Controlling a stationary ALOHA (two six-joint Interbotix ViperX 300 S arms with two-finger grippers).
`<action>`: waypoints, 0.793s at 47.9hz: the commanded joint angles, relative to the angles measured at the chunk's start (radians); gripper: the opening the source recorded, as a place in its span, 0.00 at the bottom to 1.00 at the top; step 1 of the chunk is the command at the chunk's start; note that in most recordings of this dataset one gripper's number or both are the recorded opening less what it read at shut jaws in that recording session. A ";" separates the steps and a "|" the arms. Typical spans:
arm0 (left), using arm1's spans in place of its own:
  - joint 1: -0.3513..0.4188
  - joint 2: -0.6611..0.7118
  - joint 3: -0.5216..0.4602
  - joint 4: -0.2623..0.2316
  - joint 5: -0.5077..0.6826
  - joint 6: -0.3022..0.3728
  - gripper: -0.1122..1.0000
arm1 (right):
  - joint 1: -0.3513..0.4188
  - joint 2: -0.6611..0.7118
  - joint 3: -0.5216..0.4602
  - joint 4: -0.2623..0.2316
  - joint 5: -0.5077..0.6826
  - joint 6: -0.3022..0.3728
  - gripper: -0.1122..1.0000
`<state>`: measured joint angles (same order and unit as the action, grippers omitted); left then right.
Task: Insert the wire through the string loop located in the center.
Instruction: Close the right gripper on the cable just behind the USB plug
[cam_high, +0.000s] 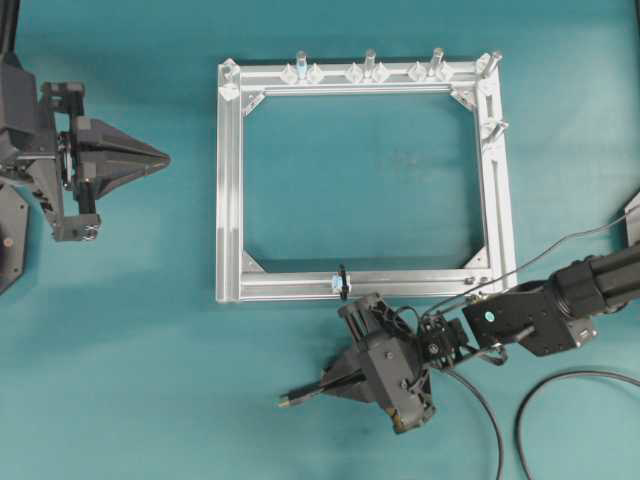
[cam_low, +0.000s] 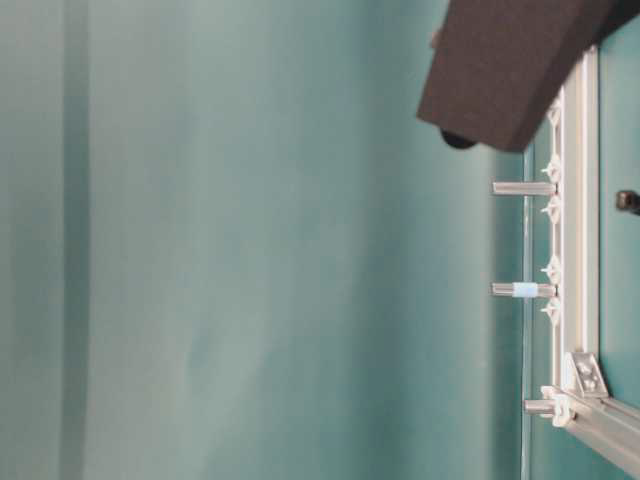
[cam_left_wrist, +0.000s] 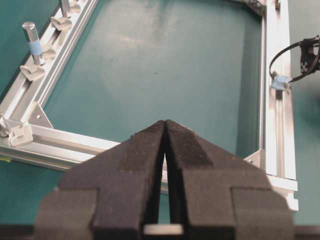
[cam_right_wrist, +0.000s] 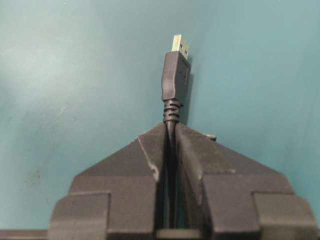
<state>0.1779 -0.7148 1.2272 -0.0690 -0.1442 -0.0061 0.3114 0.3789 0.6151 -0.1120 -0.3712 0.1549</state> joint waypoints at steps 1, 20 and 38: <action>-0.003 0.002 -0.012 0.002 -0.003 0.000 0.14 | 0.000 -0.012 0.005 0.000 0.015 0.000 0.18; -0.003 0.002 -0.011 0.002 -0.003 0.000 0.14 | 0.002 -0.114 0.015 0.000 0.031 -0.003 0.18; -0.003 0.002 -0.009 0.003 -0.005 0.000 0.14 | 0.002 -0.268 0.037 -0.002 0.161 -0.003 0.18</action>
<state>0.1779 -0.7148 1.2272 -0.0690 -0.1427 -0.0061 0.3114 0.1687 0.6565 -0.1120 -0.2316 0.1534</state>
